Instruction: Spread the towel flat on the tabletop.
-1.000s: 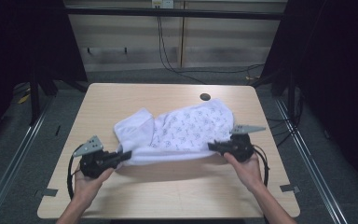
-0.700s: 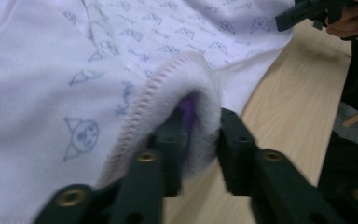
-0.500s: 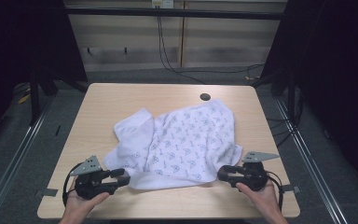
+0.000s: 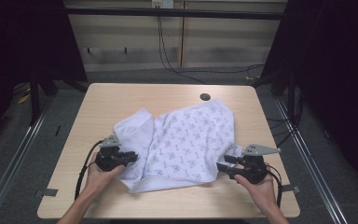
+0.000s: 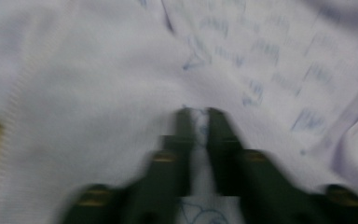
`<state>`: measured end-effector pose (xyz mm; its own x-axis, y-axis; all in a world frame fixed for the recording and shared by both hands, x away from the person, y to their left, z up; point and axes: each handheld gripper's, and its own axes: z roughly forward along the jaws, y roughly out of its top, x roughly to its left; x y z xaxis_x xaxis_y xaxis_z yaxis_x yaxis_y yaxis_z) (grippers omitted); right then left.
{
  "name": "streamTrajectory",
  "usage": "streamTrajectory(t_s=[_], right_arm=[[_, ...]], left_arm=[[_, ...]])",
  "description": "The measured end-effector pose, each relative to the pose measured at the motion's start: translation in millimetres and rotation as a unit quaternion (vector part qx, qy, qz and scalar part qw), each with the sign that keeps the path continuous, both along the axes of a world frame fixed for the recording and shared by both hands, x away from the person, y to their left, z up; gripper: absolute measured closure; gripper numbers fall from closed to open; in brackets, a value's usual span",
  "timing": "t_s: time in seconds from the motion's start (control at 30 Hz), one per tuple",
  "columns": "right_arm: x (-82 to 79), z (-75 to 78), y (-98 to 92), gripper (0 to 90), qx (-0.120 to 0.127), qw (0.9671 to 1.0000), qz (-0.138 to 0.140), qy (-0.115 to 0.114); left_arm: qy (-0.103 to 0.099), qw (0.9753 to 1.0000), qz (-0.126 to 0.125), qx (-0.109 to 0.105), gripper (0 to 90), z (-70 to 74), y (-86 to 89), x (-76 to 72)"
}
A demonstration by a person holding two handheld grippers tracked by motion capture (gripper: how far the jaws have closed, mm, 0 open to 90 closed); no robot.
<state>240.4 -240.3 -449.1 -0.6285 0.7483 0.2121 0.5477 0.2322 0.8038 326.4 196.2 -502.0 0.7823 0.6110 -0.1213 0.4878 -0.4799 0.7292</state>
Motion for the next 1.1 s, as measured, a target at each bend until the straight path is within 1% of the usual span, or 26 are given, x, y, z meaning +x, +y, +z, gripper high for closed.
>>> streamTrajectory(t_s=[0.03, 0.07, 0.1, 0.2, 0.23, 0.3, 0.33, 0.37, 0.4, 0.43, 0.47, 0.57, 0.6, 0.63, 0.7, 0.73, 0.77, 0.8, 0.83, 0.87, 0.9, 0.93, 0.97, 1.03, 1.07, 1.1], right_arm=[[-0.2, -0.8, 6.1, 50.6, 0.001, 0.9999, 0.011, 0.002], [-1.1, -3.2, 16.7, 50.5, -0.006, 0.9995, 0.031, 0.005], [-2.9, -8.4, 30.3, 49.8, -0.009, 0.9985, 0.052, 0.017], [-3.8, -17.5, 41.2, 49.7, -0.006, 0.9968, 0.071, 0.036], [-4.1, -26.1, 47.7, 48.5, -0.037, 0.996, 0.072, 0.038], [-3.9, -33.2, 50.3, 46.4, -0.052, 0.9951, 0.069, 0.047], [-3.9, -33.2, 50.3, 46.4, -0.052, 0.9951, 0.069, 0.047], [-3.5, -36.5, 51.5, 46.2, -0.065, 0.9942, 0.068, 0.053], [-2.4, -40.0, 52.1, 46.0, -0.081, 0.9934, 0.066, 0.046], [-0.4, -43.5, 52.0, 43.8, -0.102, 0.992, 0.054, 0.051], [1.4, -46.1, 50.8, 44.6, -0.113, 0.991, 0.052, 0.049], [2.5, -47.7, 48.4, 46.5, -0.115, 0.991, 0.054, 0.042], [3.3, -46.9, 46.9, 49.5, -0.138, 0.9887, 0.049, 0.034], [3.3, -46.9, 46.9, 49.5, -0.138, 0.9887, 0.049, 0.034], [7.3, -46.9, 41.6, 56.0, -0.14, 0.9889, 0.039, 0.032], [14.8, -47.4, 33.5, 70.2, -0.133, 0.9901, 0.035, 0.031], [14.8, -47.4, 33.5, 70.2, -0.133, 0.9901, 0.035, 0.031], [17.9, -47.3, 30.5, 75.9, -0.13, 0.9903, 0.033, 0.034], [29.1, -48.1, 20.4, 81.9, -0.126, 0.9911, 0.024, 0.035], [29.1, -48.1, 20.4, 81.9, -0.126, 0.9911, 0.024, 0.035], [41.3, -47.6, 10.6, 83.4, -0.126, 0.991, 0.016, 0.042], [41.3, -47.6, 10.6, 83.4, -0.126, 0.991, 0.016, 0.042], [54.9, -48.5, -2.8, 83.7, -0.126, 0.9912, 0.013, 0.04], [68.2, -50.0, -19.4, 83.4, -0.107, 0.9929, 0.011, 0.05], [68.2, -50.0, -19.4, 83.4, -0.107, 0.9929, 0.011, 0.05], [72.9, -50.5, -24.8, 83.4, -0.101, 0.9933, 0.016, 0.053]], left_arm=[[0.008, 0.9999, 0.012, -0.004, 90.0, 1.2, -1.9, -0.1], [0.01, 0.9999, 0.013, -0.004, 90.0, 1.3, -2.2, -0.4], [0.009, 0.9999, 0.012, -0.006, 90.0, 0.6, -1.5, -0.8], [0.024, 0.9996, 0.006, -0.015, 90.0, 0.7, 1.3, -3.2], [0.024, 0.9995, 0.005, -0.017, 90.0, 0.7, 1.6, -5.0], [0.025, 0.9996, -0.001, -0.015, 90.0, 1.1, 1.9, -9.0], [0.026, 0.9996, -0.003, -0.013, 90.0, 1.7, 1.6, -11.6], [0.029, 0.9995, -0.006, -0.014, 90.0, 1.9, 1.4, -14.6], [0.032, 0.9993, -0.008, -0.016, 90.0, 1.9, 1.5, -17.2], [0.033, 0.9993, -0.01, -0.015, 90.0, 2.1, 1.4, -18.9], [0.037, 0.9991, -0.012, -0.016, 90.0, 2.4, 1.4, -21.1], [0.04, 0.9989, -0.019, -0.016, 90.0, 2.9, 0.2, -29.9], [0.048, 0.9983, -0.026, -0.019, 90.0, 3.2, -0.2, -32.4], [0.054, 0.9978, -0.031, -0.025, 90.0, 2.9, -1.4, -36.5], [0.061, 0.997, -0.041, -0.026, 90.0, 3.7, -4.1, -43.0], [0.067, 0.996, -0.05, -0.03, 90.0, 3.8, -6.1, -46.3], [0.068, 0.9956, -0.056, -0.033, 90.0, 3.8, -8.3, -48.6], [0.071, 0.9949, -0.064, -0.032, 90.0, 4.8, -11.3, -51.8], [0.074, 0.9938, -0.075, -0.035, 90.0, 5.8, -15.3, -55.1], [0.075, 0.9932, -0.08, -0.037, 90.0, 6.6, -17.7, -56.7], [0.073, 0.9927, -0.086, -0.043, 85.5, 8.4, -21.4, -59.0], [0.071, 0.9922, -0.09, -0.05, 85.5, 10.0, -22.9, -59.9], [0.067, 0.9912, -0.095, -0.063, 79.8, 13.1, -23.8, -60.2], [0.062, 0.9905, -0.093, -0.081, 74.3, 17.9, -20.8, -57.9], [0.059, 0.9899, -0.092, -0.09, 74.3, 19.5, -18.5, -56.2], [0.049, 0.9907, -0.082, -0.096, 72.6, 22.2, -13.6, -52.0]])
